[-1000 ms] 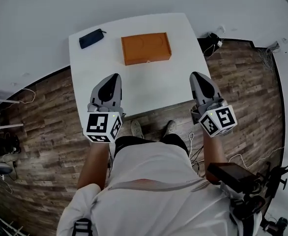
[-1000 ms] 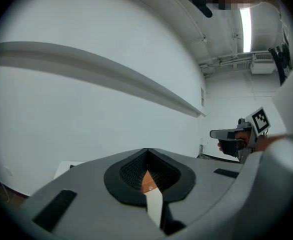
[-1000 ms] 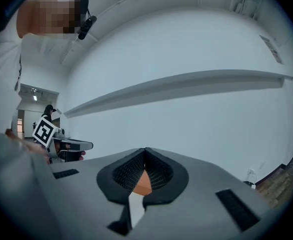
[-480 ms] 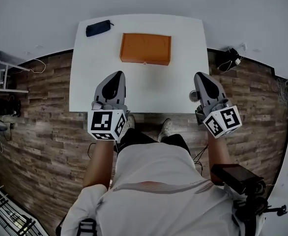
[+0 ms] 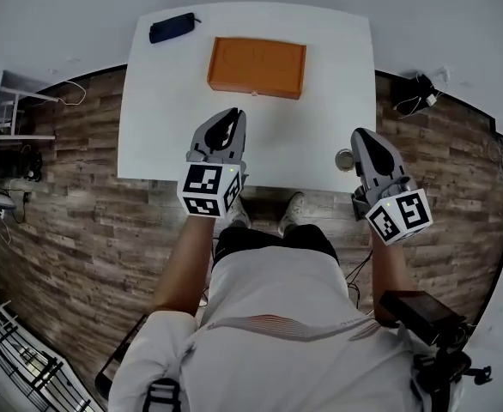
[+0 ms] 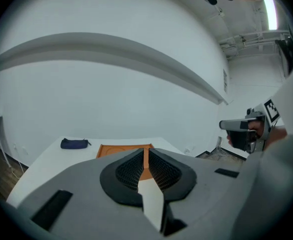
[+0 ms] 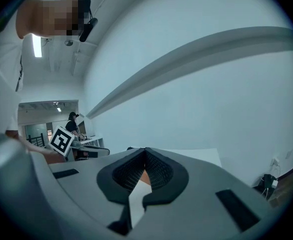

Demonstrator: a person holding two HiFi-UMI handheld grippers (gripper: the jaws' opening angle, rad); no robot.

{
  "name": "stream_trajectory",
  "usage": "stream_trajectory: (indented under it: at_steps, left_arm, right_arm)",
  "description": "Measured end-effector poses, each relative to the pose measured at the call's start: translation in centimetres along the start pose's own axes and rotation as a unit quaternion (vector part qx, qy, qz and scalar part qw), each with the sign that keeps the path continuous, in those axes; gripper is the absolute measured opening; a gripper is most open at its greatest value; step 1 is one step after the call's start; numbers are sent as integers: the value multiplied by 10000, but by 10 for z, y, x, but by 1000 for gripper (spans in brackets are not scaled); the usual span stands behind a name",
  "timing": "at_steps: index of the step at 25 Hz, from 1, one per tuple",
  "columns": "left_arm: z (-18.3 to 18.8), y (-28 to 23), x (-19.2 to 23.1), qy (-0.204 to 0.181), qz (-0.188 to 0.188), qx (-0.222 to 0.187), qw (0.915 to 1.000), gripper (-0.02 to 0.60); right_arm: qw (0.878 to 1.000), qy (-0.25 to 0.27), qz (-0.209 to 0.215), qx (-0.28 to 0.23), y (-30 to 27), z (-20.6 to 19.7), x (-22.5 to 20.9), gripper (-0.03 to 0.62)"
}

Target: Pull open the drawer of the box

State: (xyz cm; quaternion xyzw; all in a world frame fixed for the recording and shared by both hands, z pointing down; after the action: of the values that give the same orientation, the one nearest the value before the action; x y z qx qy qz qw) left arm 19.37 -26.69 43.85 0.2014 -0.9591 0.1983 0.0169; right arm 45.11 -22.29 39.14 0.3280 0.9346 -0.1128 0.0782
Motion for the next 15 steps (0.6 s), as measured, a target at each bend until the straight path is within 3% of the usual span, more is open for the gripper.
stream_trajectory:
  at_steps: [3,11,15]
  left_arm:
    - [-25,-27,8,-96,33,342,9994,43]
    - [-86,-104,26,-130,-71,1331,9910,183]
    - [-108,-127,33,-49,166,1594,9871,183]
  right_arm:
    - [9999,-73,-91,100,2,-10,-2,3]
    - [9983,-181,-220,499,-8,-41,-3,3]
    - [9976,-154,-218,633,-10,-52,-2,3]
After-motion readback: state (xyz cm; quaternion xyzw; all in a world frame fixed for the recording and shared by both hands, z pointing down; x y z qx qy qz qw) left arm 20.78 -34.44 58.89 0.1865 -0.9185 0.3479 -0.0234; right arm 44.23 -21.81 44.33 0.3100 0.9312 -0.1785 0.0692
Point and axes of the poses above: the fingertips, and each gripper's own axes: y backward along the fingers, x to its left, z out of its top, the point moved 5 cm from there along y, backward along the fingers, and after that the axes turned 6 degrees about z, right-handed, at the moved point
